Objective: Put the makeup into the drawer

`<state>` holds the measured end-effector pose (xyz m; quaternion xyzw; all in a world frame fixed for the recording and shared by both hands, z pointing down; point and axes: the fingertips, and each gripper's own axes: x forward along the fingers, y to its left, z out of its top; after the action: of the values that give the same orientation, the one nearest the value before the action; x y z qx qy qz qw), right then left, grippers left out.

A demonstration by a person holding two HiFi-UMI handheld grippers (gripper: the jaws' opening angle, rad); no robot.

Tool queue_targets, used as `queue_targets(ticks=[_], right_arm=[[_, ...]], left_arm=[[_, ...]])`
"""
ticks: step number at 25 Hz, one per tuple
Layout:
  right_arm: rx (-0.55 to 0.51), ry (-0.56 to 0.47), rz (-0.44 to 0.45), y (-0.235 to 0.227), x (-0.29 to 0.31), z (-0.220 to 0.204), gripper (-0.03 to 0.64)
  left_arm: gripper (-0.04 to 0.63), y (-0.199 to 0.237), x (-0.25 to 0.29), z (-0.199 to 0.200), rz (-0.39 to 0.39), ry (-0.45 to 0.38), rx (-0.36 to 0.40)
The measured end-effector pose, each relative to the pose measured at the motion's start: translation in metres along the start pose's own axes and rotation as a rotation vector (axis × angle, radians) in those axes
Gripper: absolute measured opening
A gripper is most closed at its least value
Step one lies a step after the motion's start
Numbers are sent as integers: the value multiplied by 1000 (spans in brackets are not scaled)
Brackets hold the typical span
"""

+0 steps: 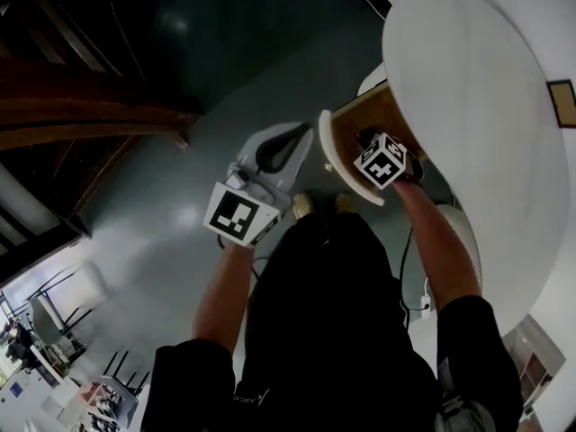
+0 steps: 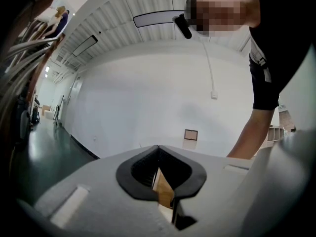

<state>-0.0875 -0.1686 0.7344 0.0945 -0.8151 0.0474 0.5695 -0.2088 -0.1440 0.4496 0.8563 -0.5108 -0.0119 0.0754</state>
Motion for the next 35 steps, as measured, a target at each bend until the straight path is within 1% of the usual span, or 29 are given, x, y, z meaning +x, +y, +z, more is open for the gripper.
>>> queue_targets(ticks=[4,7,12,18,23,27,29,32,35], right_arm=[[-53,59,10,-2,25,-7,51],[-70,72,18,-2,37,-7,51],[-72,77,29,-2,52,-4,52],[-67,104,44,-3,59,-9,54],[-55,103,52,-5,59,-10,84],[-30,71,26,-6,45,-3,84],[-8,38,6,-6,31,3,84],[31,-47,-29,-4,-1,18,78],[55,-159,-63,4,-43,38,61]], left_arm=[[11,8,-3,-10,9,12,-5],[11,12,-8,-17,18,23,-10],[11,18,-15,-27,34,37,-15],[11,19,-19,-28,47,37,-19],[11,17,-19,-31,57,56,-21],[11,13,-21,-29,57,48,-25],[11,12,-21,-25,56,44,-24],[11,6,-18,-19,49,38,-22],[11,-3,-16,-9,34,32,-15]])
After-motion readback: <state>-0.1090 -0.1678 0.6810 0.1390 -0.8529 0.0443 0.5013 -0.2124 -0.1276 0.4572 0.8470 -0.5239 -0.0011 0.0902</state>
